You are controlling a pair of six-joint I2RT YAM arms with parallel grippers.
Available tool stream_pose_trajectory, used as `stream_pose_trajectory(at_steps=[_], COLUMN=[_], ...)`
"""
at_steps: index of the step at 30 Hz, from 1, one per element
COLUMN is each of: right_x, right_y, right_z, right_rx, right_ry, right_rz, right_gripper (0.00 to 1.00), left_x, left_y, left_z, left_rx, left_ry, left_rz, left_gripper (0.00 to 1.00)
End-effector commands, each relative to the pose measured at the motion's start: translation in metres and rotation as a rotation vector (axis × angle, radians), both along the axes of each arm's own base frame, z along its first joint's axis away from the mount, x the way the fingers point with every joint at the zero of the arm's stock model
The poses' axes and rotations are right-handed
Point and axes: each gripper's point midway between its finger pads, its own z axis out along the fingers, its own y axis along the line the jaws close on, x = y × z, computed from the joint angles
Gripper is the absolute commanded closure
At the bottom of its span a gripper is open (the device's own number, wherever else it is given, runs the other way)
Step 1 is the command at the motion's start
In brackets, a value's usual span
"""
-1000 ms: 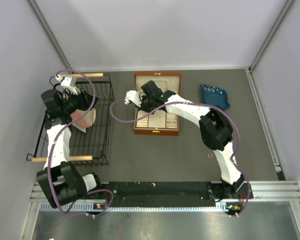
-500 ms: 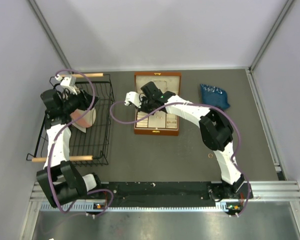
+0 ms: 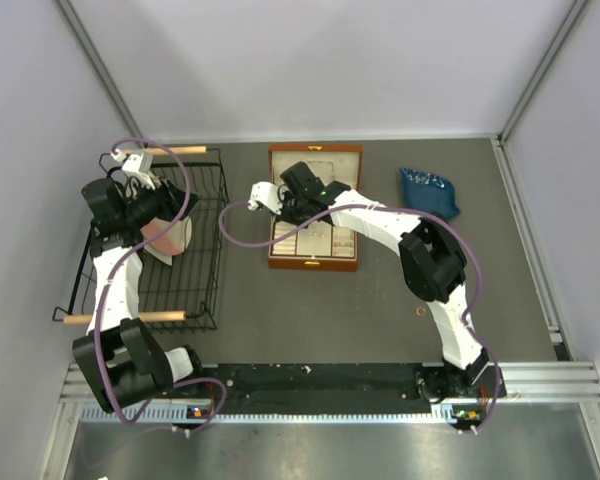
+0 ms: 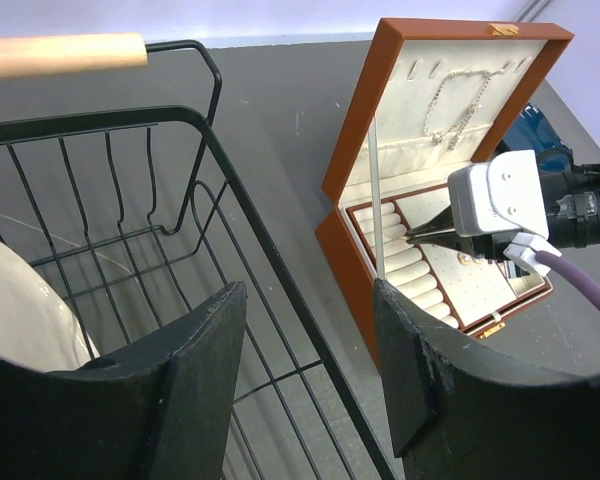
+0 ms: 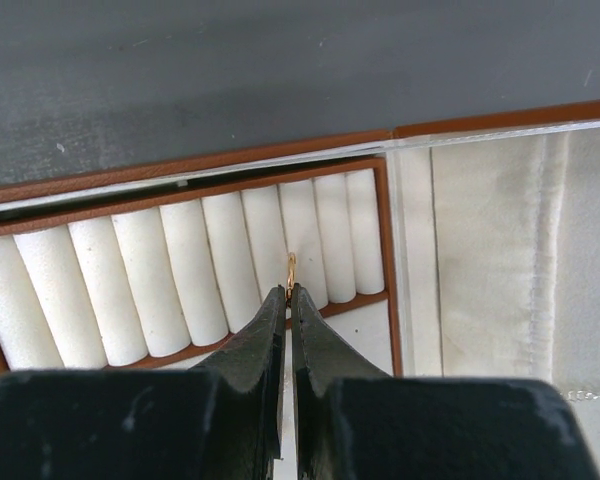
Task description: Organize the mixed jewelry
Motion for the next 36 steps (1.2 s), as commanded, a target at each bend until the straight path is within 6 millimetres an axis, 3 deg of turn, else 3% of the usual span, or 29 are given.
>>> stream_pose_trajectory(at_steps=[1, 36], right_x=[0.007, 0.005], right_y=[0.014, 0.019], right_z=[0.055, 0.002], right_rx=[0.077, 0.003], right_ry=[-0.097, -0.03], right_rz=[0.011, 0.066], right_gripper=[1.0, 1.0], left_x=[0.004, 0.01], left_y=[0.002, 0.01], left_z=[0.007, -0.001], left_rx=[0.002, -0.011], left_ry=[-0.037, -0.017], left_rz=[-0.015, -0.013], left_gripper=[0.42, 0.42])
